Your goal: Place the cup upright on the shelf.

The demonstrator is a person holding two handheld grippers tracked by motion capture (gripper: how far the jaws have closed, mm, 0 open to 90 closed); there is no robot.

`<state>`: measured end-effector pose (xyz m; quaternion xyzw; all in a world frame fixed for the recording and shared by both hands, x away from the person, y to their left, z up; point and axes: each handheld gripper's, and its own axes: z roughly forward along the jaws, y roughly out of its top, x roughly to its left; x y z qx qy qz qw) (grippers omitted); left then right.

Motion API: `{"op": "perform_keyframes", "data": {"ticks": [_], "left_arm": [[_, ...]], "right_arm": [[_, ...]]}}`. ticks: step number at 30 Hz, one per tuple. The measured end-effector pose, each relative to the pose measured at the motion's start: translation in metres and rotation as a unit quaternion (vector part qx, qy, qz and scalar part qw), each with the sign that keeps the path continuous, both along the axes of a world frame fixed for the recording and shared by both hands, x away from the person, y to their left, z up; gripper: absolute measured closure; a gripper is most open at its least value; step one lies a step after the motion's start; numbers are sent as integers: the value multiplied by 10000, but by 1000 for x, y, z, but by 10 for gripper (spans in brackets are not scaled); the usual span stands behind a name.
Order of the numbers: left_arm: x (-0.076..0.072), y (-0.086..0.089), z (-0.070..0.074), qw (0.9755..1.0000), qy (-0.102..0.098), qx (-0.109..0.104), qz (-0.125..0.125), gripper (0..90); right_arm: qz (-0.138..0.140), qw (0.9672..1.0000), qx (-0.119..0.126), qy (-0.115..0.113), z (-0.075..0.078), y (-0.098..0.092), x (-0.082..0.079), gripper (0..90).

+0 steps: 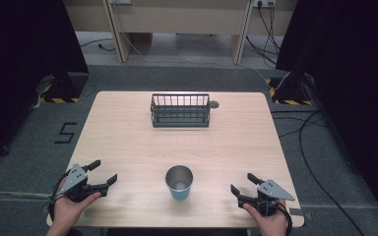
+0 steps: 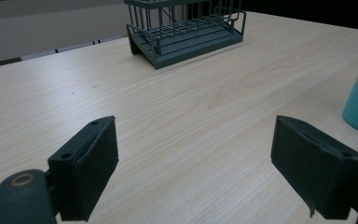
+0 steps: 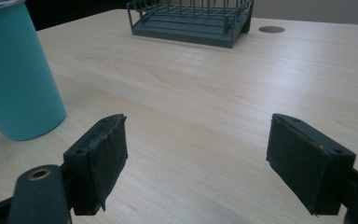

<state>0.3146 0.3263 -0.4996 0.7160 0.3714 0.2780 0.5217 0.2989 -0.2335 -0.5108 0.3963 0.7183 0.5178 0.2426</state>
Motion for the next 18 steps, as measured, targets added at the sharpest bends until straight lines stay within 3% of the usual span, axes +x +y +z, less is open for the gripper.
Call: {"op": "perform_keyframes", "data": {"ticks": [7, 18], "left_arm": [[0, 0, 0, 10000, 0, -4, -5, 144], [0, 1, 0, 10000, 17, -25, 6, 144]], "right_arm": [[132, 9999, 60, -69, 4, 4, -3, 207], [765, 9966, 272, -134, 14, 30, -6, 207]]}}
